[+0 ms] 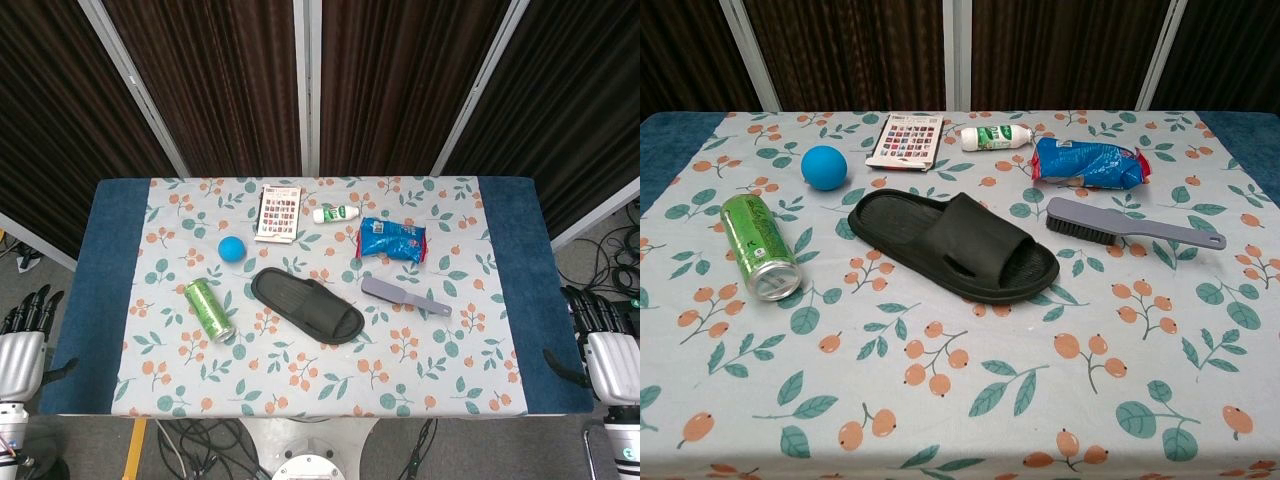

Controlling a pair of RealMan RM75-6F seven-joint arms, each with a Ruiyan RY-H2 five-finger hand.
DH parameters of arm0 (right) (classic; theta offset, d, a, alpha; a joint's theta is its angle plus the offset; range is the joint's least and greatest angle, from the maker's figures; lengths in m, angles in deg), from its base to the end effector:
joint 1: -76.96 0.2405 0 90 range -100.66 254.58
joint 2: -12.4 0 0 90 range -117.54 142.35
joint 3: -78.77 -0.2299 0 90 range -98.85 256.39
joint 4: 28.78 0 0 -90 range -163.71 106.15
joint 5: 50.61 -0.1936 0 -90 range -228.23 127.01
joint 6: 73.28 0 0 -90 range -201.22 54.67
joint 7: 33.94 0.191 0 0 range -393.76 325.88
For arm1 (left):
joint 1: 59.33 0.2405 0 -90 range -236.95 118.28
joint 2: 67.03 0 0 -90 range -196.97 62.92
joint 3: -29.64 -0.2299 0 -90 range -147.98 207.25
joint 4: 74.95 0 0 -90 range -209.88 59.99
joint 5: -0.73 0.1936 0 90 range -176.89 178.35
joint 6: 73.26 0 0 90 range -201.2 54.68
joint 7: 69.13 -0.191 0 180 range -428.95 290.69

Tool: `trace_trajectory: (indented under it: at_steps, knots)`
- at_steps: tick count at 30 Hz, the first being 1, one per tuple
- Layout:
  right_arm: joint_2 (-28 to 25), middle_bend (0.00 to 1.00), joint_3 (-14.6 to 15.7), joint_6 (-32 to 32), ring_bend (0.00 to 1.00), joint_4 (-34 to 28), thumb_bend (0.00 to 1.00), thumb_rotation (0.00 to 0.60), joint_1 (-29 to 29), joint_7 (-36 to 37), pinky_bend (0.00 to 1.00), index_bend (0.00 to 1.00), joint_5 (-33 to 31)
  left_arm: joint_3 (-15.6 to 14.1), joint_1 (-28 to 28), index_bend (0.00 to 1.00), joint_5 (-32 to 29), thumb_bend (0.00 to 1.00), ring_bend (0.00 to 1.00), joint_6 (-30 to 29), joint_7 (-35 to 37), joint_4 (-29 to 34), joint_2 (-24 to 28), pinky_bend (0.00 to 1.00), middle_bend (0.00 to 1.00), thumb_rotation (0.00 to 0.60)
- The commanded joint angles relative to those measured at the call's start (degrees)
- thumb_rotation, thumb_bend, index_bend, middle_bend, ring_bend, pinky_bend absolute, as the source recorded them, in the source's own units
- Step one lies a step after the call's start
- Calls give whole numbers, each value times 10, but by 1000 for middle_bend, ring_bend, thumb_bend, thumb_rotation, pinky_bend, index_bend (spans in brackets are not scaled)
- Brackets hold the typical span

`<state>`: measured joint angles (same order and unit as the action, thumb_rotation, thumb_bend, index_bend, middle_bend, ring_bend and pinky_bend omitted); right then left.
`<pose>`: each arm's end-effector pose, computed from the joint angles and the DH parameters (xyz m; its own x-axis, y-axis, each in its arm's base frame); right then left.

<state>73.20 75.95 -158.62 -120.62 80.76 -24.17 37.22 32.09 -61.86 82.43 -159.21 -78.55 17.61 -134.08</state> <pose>-0.2846 -0.2196 0.1786 0.3003 -0.0056 0.9538 -0.9536 -0.0221 0.3002 -0.2974 0.2106 0.1532 0.4882 0.0287 0.8723 0.8671 0.0978 -0.4885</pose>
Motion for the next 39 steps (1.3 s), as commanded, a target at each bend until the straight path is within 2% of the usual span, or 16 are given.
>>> trace_trajectory:
  at_steps: [1, 7, 11, 14, 19, 22, 27, 31, 39]
  knots:
    - [0, 73, 1, 0, 0, -1, 152, 600, 1, 0, 52, 0, 2, -1, 1, 110, 0, 162, 51, 0, 0, 0, -1, 158, 108, 600]
    - [-1, 73, 3, 7, 0, -3, 152, 600, 6, 1, 52, 0, 9, -3, 5, 110, 1, 162, 51, -3, 3, -2, -2, 158, 108, 600]
    - [4, 84, -2, 38, 1, -13, 148, 600, 30, -4, 59, 0, 13, -3, 6, 110, 3, 161, 51, -5, 10, -4, -4, 158, 108, 600]
    - [20, 111, -13, 94, 15, -24, 142, 600, 65, -25, 114, 0, -5, -4, 7, 110, 4, 162, 51, -4, 17, -8, -6, 158, 108, 600]
    - [68, 117, -35, 234, 19, -20, 131, 600, 146, -67, 148, 0, -74, -6, 10, 110, 7, 161, 51, -7, 34, -19, -9, 158, 108, 600]
    - [110, 117, -47, 298, 19, 8, 123, 600, 188, -87, 153, 0, -117, -6, 10, 110, 7, 162, 51, -5, 44, -27, -11, 158, 108, 600]
    - [186, 122, -64, 345, 19, 68, 72, 600, 236, -142, 162, 0, -175, -5, 6, 110, 7, 162, 51, 3, 56, -35, -13, 158, 108, 600]
    - [224, 135, -70, 381, 19, 108, 52, 600, 265, -160, 169, 0, -210, -4, 4, 110, 8, 161, 51, 7, 64, -42, -15, 158, 108, 600]
    - [290, 177, -82, 403, 52, 206, 41, 600, 310, -194, 204, 0, -246, -3, 0, 110, 3, 162, 51, 17, 72, -48, -16, 158, 108, 600]
